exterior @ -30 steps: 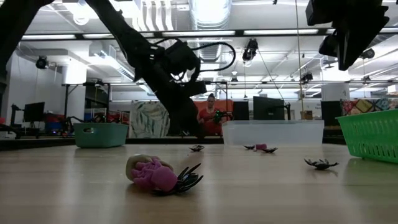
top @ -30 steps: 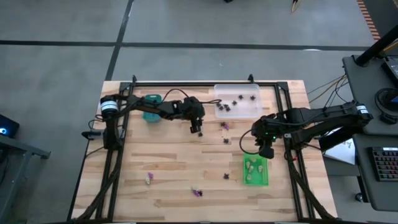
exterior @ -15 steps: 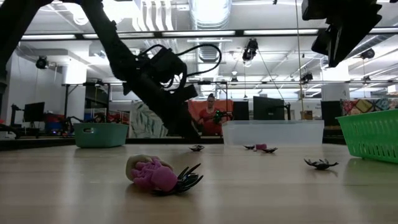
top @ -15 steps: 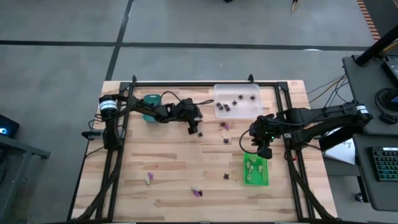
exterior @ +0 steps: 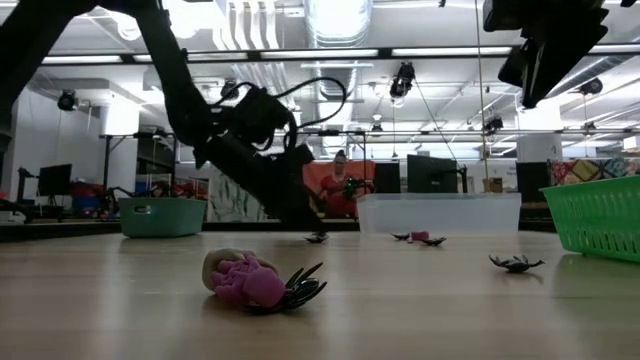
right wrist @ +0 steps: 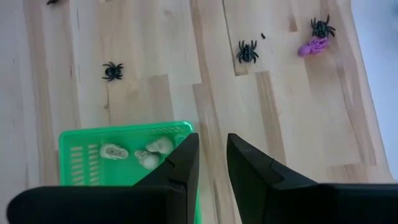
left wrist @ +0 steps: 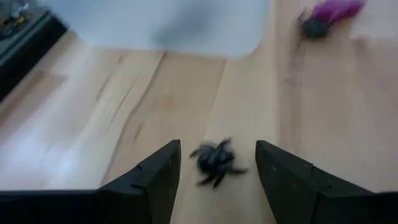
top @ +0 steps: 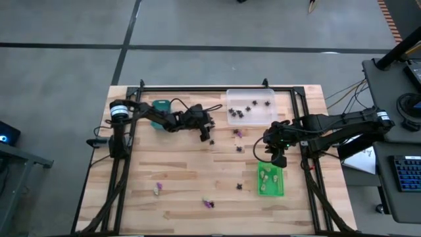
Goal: Sort Halloween decoration
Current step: Put the black spider toy into the white bin
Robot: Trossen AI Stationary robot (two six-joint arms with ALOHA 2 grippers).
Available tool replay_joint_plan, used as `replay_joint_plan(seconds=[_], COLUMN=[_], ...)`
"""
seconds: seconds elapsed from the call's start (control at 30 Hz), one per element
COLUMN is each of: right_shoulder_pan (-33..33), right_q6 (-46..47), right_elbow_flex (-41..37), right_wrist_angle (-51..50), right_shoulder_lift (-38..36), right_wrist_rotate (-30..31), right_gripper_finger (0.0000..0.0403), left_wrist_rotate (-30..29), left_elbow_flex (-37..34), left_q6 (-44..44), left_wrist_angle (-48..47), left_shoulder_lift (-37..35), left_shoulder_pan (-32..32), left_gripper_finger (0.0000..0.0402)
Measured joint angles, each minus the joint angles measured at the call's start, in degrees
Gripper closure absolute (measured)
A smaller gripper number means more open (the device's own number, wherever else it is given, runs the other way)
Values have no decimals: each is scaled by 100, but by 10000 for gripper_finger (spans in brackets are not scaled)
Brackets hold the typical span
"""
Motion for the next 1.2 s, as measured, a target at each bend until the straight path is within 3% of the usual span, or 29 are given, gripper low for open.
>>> replay_joint_plan(seconds=[0.5, 0.87, 1.2], right_shoulder_pan=[0, -1, -2], right_q6=[4, 1, 0], right_elbow_flex=[0, 0, 0], right_wrist_angle=[51, 82, 94], right_shoulder_lift=[0, 0, 0], right_wrist_rotate=[2, 0, 0], right_gripper_finger=[330, 330, 330], left_wrist_rotate=[-110, -111, -123], left_elbow_flex=[-63, -81, -107], left_q6=[-282, -359, -522], left_wrist_angle=[91, -40, -279], left_shoulder_lift=[174, 59, -374], left_shoulder_pan=[0, -9, -35], left_gripper_finger=[214, 303, 320])
